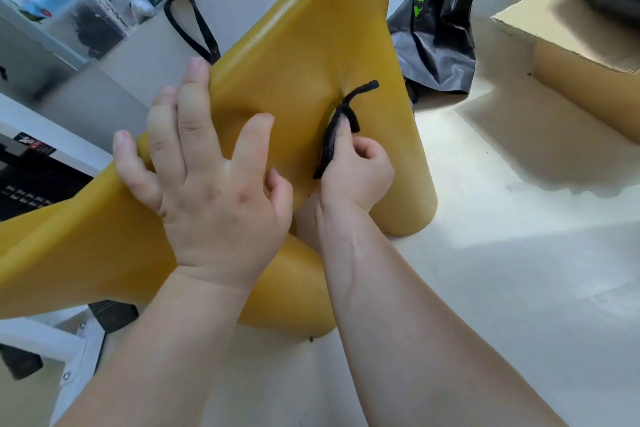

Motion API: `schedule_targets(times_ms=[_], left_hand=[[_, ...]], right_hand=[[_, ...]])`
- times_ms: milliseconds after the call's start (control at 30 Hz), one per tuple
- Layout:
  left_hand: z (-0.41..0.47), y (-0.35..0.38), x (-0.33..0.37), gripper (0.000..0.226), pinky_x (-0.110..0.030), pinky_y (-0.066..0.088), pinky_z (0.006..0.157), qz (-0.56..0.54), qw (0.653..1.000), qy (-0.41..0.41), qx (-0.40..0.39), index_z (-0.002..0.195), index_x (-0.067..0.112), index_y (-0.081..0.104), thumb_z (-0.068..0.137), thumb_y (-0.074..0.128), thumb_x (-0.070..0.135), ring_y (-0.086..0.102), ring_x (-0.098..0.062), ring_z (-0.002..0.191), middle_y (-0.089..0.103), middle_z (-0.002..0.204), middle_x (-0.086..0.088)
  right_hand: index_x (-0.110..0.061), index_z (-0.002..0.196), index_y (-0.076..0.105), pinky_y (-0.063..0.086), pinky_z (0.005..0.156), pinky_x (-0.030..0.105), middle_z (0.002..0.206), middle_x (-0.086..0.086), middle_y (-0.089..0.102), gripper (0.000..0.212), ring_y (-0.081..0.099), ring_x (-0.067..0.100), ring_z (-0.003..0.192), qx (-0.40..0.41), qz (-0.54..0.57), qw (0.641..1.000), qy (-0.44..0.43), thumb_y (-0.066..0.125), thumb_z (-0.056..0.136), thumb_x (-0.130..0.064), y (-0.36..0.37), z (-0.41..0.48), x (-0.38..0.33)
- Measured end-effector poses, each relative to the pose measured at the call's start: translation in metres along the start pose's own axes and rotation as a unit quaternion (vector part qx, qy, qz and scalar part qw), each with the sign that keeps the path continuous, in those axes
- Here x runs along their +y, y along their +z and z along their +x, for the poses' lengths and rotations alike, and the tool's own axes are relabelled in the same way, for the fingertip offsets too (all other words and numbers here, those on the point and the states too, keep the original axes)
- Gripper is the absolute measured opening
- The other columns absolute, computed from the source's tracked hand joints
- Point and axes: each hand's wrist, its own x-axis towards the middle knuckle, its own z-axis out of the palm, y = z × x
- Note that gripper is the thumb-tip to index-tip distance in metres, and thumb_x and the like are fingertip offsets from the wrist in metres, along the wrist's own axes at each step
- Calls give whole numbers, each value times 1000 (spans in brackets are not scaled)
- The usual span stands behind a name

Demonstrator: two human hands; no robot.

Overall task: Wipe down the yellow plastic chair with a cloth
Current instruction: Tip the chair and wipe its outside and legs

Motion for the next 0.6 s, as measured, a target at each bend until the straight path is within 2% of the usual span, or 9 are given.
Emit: schedule_targets(times_ms=[67,167,233,300,333,400,467,533,600], left_hand=[[1,3,3,24,-63,25,113,4,1000,-5,16,102,24,67,79,62,24,42,-39,138,44,154,-17],[2,6,3,18,-62,27,112,10,999,-6,39,95,24,66,78,63,20,45,-38,136,47,152,-15],[2,8,3,11,-61,27,112,0,998,-9,55,93,24,67,84,61,21,47,-38,135,49,150,-15],[2,5,5,23,-61,26,112,-18,998,-19,57,92,22,68,97,48,32,48,-38,135,50,150,-15],[2,3,6,35,-61,26,112,-25,998,-24,52,92,21,69,100,39,38,48,-39,135,50,149,-15],[3,1,6,41,-62,26,111,-39,998,-28,51,94,20,69,100,33,39,48,-39,135,50,149,-16],[1,0,6,21,-62,27,112,-43,998,-24,50,96,21,68,94,47,27,47,-38,136,49,150,-16],[1,1,3,17,-61,26,112,-36,998,-25,41,99,22,66,84,61,17,45,-36,137,48,151,-14],[0,3,3,20,-61,26,112,-36,998,-25,43,101,23,66,83,63,15,45,-36,137,48,151,-13]], right_hand=[[-11,81,71,39,62,12,76,-6,64,33,50,1,65,-11,-7,1000,-24,67,97,-39,7,-6,3],[-9,110,73,37,84,7,116,3,66,28,51,-12,95,-19,-57,993,-105,52,106,-28,14,-19,7],[-10,136,60,32,108,14,143,11,53,40,45,-3,127,-56,-70,981,-172,42,105,-28,15,-32,15],[-33,158,24,11,126,30,169,8,19,56,17,18,154,-156,-74,966,-193,34,103,-41,15,-46,25],[-49,153,2,1,127,35,170,-3,1,59,1,15,157,-203,-76,958,-187,31,102,-53,16,-49,29],[-57,141,-18,-9,125,36,163,-18,-16,65,-16,7,154,-243,-90,950,-177,19,93,-81,13,-48,35],[-38,152,-20,-11,126,35,165,-11,-20,81,-15,9,155,-237,-116,955,-137,13,91,-81,6,-40,45],[-18,161,-10,-6,127,43,170,-1,-15,78,-10,11,155,-239,-118,962,-62,17,101,-61,-1,-34,50],[-18,163,-3,-4,128,42,171,-2,-8,82,-7,8,155,-243,-98,964,-40,16,99,-66,-2,-34,46]])
